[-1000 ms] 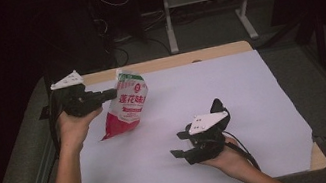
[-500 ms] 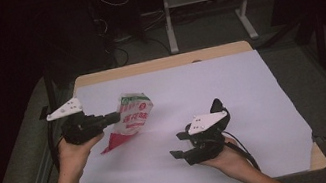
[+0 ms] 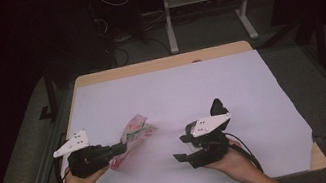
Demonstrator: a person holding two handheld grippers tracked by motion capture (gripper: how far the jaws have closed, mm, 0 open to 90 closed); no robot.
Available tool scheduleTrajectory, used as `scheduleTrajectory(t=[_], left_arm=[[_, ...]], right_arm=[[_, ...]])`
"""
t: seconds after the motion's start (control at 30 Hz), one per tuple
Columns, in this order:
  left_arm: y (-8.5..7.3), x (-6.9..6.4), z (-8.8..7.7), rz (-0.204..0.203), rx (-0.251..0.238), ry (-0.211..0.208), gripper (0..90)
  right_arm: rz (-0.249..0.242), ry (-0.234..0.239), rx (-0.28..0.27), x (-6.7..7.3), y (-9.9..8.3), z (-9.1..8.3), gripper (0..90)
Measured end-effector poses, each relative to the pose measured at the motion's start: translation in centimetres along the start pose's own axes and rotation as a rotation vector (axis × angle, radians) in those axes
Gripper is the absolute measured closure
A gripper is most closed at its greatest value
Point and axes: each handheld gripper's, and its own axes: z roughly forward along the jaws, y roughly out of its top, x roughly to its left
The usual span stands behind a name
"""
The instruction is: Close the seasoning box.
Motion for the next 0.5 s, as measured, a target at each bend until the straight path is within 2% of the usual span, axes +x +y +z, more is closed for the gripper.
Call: scheduleTrajectory(t=[0.1,0.2,0.33,0.43,0.5], left_arm=[[-0.7,-0.3,-0.2,0.004,-0.003,-0.006,87.5],[-1.5,-0.3,-0.2,0.001,-0.003,-0.003,81.9],[-2.3,-0.2,-0.5,-0.011,-0.021,0.011,71.8],[-2.5,0.0,-0.8,-0.016,-0.052,0.037,62.2],[-2.5,0.1,-1.0,-0.018,-0.082,0.065,52.1]], right_arm=[[0.000,0.001,-0.005,0.0,0.0,-0.3,36.5],[0.001,-0.003,-0.002,0.0,-0.3,-0.7,36.3],[0.007,0.005,-0.006,-0.1,-1.0,-1.5,36.0],[0.013,0.004,-0.007,-0.1,-1.2,-2.0,35.5],[0.009,0.004,-0.015,-0.3,-1.3,-2.5,35.4]])
